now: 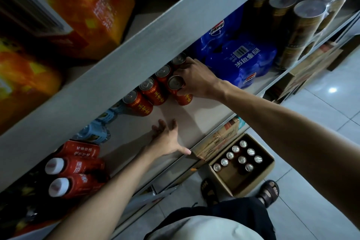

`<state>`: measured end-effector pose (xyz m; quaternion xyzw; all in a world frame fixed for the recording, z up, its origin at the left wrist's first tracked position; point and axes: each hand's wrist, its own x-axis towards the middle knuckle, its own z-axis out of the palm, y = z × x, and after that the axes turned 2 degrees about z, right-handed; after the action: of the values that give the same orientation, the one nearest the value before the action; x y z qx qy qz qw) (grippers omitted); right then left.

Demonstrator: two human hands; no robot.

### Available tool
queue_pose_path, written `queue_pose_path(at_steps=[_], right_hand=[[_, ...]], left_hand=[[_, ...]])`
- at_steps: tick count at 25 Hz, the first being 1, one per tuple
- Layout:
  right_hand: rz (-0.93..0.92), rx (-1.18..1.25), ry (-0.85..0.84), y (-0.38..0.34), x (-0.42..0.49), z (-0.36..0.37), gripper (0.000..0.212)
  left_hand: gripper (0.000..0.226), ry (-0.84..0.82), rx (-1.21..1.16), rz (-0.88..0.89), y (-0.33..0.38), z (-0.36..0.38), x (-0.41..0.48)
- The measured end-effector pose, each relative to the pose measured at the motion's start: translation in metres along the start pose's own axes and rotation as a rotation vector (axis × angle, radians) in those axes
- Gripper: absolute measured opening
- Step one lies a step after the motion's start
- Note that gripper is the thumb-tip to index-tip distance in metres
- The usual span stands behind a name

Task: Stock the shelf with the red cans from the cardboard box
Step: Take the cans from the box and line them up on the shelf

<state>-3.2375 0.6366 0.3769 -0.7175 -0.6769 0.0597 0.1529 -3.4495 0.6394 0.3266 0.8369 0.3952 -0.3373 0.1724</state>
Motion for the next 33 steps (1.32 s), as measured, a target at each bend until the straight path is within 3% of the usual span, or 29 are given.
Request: queue_pose_path(at_steps=[14,17,21,24,29,31,33], right_hand=[[0.008,-0.06,0.033,-0.001,0.001,0.009,0.068],[0.085,-0.044,0.058,-0.007,-0.013,0.008,0.081],[0.259,0.043,0.398,-0.006,-0.069,0.01,0.065],[0.313,0.065,0.51,0.007,-0.13,0.013,0.048],[0.533,0.194,0.416,0.04,-0.237,0.047,0.028],[0.669,0.24,0.334,0.054,-0.282,0.069,0.022],[0.791,0.299,0.221,0.07,-0.328,0.096,0.017]], left_hand=[[0.13,-0.003,0.012,-0.009,0.003,-0.001,-0.001],[0.131,-0.003,-0.004,0.005,0.001,0.001,0.0],[0.129,0.015,-0.048,0.022,-0.003,-0.002,-0.006],[0.11,0.127,-0.155,0.075,0.016,-0.006,-0.017],[0.051,0.609,-0.289,0.411,0.102,0.017,-0.041],[0.042,0.559,-0.319,0.519,0.14,0.043,-0.038],[0.04,0.34,-0.39,0.516,0.176,0.079,-0.02]])
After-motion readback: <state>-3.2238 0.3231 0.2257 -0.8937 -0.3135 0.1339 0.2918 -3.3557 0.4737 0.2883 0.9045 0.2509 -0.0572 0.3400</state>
